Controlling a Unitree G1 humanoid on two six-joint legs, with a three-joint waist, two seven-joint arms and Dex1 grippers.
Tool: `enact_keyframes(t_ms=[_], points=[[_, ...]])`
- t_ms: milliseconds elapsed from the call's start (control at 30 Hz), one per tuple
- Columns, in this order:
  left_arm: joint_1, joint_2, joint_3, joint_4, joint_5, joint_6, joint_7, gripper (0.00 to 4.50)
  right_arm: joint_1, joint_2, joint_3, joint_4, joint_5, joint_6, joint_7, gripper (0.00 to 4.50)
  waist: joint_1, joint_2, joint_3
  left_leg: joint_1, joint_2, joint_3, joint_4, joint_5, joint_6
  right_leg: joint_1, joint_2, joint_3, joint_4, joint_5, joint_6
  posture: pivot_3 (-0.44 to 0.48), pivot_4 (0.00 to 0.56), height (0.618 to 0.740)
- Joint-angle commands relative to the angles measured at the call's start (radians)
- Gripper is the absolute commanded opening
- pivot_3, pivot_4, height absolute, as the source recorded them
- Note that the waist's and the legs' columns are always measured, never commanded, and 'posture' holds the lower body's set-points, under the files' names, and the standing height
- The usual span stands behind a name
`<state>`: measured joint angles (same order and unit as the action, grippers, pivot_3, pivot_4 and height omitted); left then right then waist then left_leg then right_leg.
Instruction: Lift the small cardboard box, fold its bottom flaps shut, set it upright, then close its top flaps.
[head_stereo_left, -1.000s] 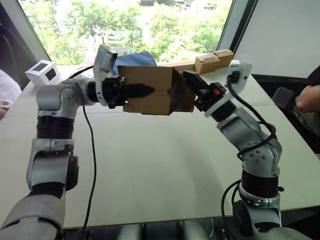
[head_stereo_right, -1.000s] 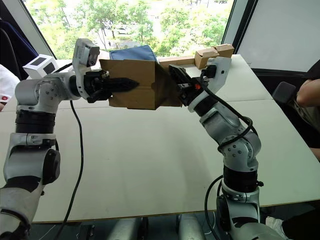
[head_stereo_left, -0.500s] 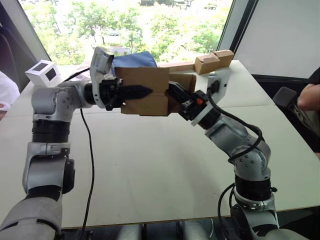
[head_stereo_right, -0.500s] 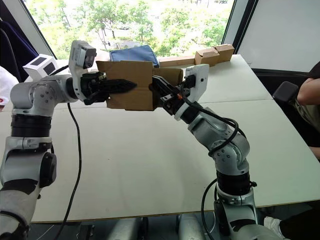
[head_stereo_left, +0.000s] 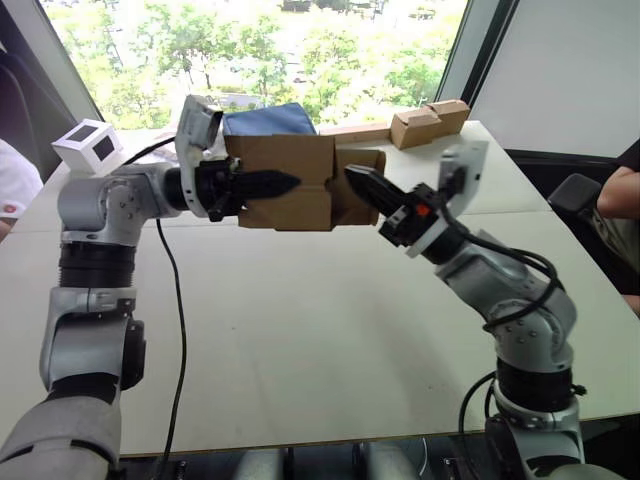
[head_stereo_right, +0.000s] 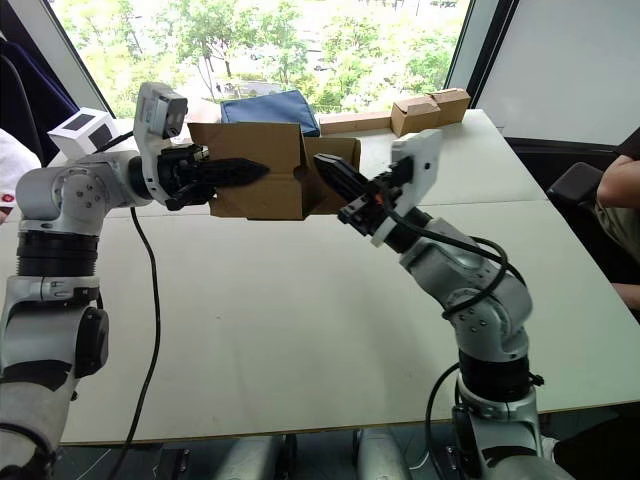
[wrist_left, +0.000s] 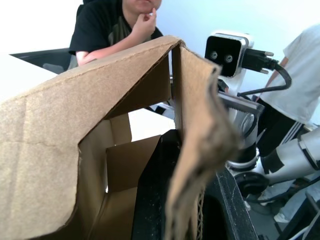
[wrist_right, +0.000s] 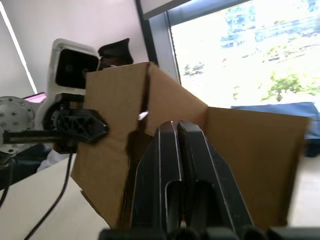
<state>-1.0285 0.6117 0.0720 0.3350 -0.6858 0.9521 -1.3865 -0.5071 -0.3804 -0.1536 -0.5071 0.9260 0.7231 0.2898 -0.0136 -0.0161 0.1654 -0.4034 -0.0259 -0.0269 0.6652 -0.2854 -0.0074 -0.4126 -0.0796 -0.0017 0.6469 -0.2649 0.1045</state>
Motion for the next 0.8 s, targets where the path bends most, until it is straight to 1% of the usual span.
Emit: enact_keyframes(t_ms=[33, 133, 233, 400, 467, 633, 800], points=[[-0.021, 0.011, 0.022, -0.004, -0.014, -0.018, -0.003, 0.00, 0.057, -0.075, -0.095, -0.061, 0.107, 0.039, 0.034, 0.06, 0.000, 0.000, 0.000, 0.000, 0.000, 0.000, 0.000, 0.000, 0.000, 0.000, 0.000, 0.000, 0.000, 0.000, 0.000, 0.000, 0.150, 0.737], [-0.020, 0.006, 0.019, -0.001, -0.014, -0.023, -0.003, 0.00, 0.142, -0.158, -0.096, -0.100, 0.115, 0.068, 0.079, 0.06, 0.001, 0.000, 0.000, 0.000, 0.000, 0.000, 0.000, 0.000, 0.001, 0.000, 0.000, 0.000, -0.001, 0.000, 0.000, 0.000, 0.150, 0.737], [-0.022, 0.000, 0.019, 0.002, -0.016, -0.023, -0.003, 0.00, 0.170, -0.178, -0.076, -0.122, 0.114, 0.070, 0.082, 0.06, 0.000, 0.000, 0.000, 0.000, 0.000, 0.000, 0.000, -0.001, 0.001, 0.000, 0.000, 0.000, -0.001, 0.000, 0.000, 0.000, 0.150, 0.737], [-0.024, -0.016, 0.018, -0.016, -0.028, -0.012, -0.001, 0.00, 0.134, -0.143, 0.001, -0.117, 0.055, 0.052, 0.047, 0.06, -0.003, 0.000, 0.000, 0.001, 0.001, 0.000, 0.000, -0.001, 0.001, 0.000, 0.001, 0.000, -0.001, 0.000, 0.000, 0.000, 0.150, 0.737], [-0.025, -0.019, 0.020, -0.031, -0.036, -0.003, 0.000, 0.00, 0.122, -0.141, 0.032, -0.117, 0.006, 0.037, 0.047, 0.06, -0.001, 0.000, 0.000, 0.000, 0.001, 0.000, 0.000, -0.001, 0.001, 0.000, 0.001, 0.000, -0.001, 0.000, 0.000, 0.000, 0.150, 0.737], [-0.023, -0.025, 0.024, -0.053, -0.045, 0.010, 0.010, 0.00, 0.100, -0.121, 0.082, -0.096, -0.051, 0.006, 0.065, 0.06, 0.002, 0.000, 0.000, 0.000, 0.001, 0.000, 0.000, -0.001, 0.001, 0.001, 0.001, 0.000, -0.001, 0.000, 0.000, 0.000, 0.150, 0.737], [-0.012, -0.023, 0.020, -0.075, -0.062, 0.020, 0.019, 0.00, 0.062, -0.072, 0.102, -0.073, -0.060, -0.008, 0.072, 0.06, 0.000, 0.000, 0.000, 0.000, 0.001, 0.000, 0.001, -0.001, 0.001, 0.000, 0.001, 0.000, -0.001, 0.000, 0.000, 0.000, 0.150, 0.737]])
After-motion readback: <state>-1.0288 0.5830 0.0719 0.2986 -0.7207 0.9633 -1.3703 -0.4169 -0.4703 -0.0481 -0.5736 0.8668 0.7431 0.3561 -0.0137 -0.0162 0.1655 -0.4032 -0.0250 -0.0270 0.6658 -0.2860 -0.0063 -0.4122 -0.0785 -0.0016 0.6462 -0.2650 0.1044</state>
